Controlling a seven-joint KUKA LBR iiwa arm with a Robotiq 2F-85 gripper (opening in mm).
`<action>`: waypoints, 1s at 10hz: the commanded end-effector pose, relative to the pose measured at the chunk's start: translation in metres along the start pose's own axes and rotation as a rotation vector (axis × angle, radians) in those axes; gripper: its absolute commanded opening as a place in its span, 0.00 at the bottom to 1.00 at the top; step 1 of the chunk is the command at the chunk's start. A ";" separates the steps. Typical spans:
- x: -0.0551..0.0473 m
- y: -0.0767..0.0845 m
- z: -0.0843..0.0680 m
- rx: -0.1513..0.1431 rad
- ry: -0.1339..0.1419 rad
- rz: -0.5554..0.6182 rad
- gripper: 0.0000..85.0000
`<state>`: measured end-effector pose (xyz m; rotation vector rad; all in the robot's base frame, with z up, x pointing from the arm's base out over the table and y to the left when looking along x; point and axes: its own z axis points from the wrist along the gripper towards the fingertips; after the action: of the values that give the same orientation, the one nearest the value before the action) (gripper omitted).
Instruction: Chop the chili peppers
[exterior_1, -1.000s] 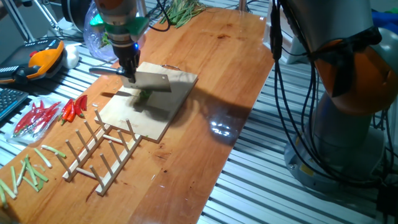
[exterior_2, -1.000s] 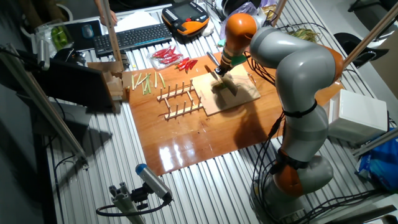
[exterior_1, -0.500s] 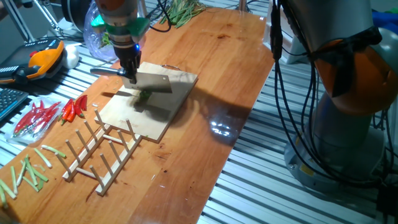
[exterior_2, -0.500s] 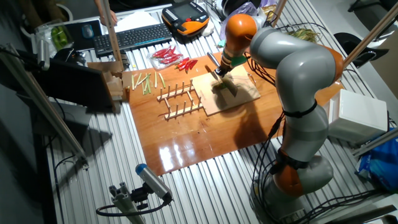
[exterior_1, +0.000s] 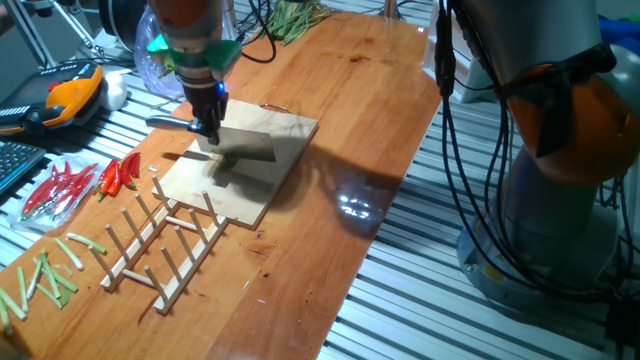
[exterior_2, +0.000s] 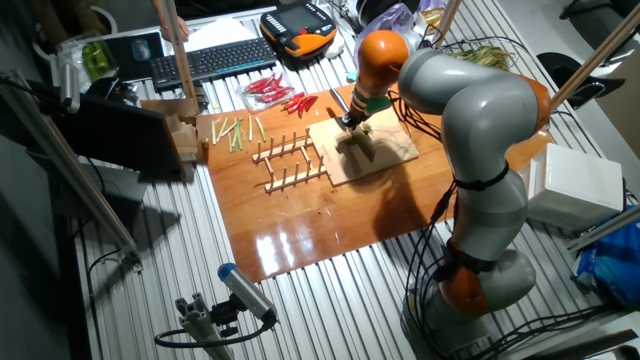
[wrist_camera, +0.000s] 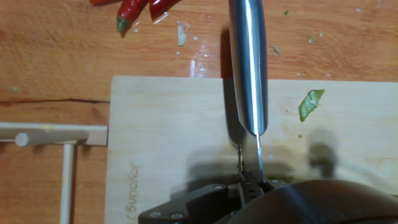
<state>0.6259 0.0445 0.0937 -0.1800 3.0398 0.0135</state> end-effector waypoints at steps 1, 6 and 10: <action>0.000 -0.001 0.002 -0.001 -0.001 -0.001 0.00; 0.001 0.001 0.013 -0.008 -0.019 0.004 0.00; 0.005 0.007 0.020 -0.009 -0.039 0.022 0.00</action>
<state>0.6227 0.0510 0.0733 -0.1456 3.0032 0.0316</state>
